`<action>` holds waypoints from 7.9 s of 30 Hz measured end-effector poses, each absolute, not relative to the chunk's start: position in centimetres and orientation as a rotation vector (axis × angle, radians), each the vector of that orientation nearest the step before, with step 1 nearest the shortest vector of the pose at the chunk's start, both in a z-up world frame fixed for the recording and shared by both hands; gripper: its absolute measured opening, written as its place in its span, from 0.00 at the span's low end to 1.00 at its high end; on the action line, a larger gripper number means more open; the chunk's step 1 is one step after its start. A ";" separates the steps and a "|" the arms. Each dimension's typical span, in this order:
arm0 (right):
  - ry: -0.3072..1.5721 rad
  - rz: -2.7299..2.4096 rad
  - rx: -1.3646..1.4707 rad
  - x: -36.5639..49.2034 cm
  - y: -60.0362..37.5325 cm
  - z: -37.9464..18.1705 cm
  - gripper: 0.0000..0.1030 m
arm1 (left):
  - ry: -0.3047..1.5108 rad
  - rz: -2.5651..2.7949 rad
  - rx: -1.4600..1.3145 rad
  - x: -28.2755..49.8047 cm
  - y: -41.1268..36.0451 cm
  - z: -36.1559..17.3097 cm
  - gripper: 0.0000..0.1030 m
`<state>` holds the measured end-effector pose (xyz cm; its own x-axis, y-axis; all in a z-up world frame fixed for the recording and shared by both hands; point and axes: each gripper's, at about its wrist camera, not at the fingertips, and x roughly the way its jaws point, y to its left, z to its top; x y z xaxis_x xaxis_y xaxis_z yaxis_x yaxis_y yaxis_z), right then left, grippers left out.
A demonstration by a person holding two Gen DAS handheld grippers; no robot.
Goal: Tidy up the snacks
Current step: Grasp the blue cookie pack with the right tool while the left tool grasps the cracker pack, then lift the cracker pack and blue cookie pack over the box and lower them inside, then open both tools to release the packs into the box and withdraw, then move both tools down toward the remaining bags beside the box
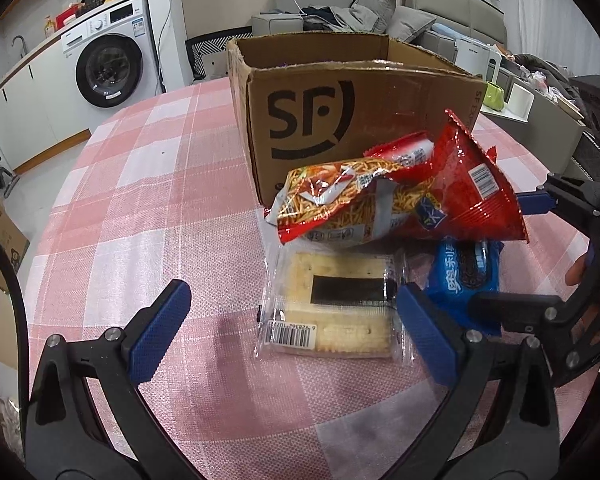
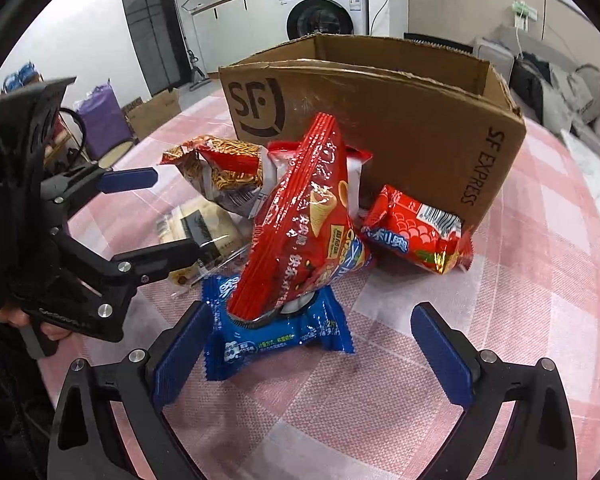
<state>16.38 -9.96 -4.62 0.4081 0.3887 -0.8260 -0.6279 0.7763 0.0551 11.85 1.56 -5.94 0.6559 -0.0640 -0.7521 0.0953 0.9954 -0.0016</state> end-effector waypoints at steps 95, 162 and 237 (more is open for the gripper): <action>0.769 0.743 -0.159 15.5 -16.0 1.6 0.44 | 0.815 -0.322 -0.089 8.5 3.1 -2.3 0.53; 0.635 0.606 0.121 22.5 -16.0 7.2 0.44 | 0.562 -0.112 -0.110 17.6 4.0 8.9 0.53; 0.712 0.489 0.082 22.2 -18.0 4.9 1.00 | 0.508 -0.060 -0.053 15.7 3.8 4.2 1.00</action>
<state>22.17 -17.99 4.86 0.6495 0.4576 -0.6073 -0.4027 0.8844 0.2358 15.71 3.80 4.19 0.8722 -0.0709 -0.4839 0.0446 0.9968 -0.0657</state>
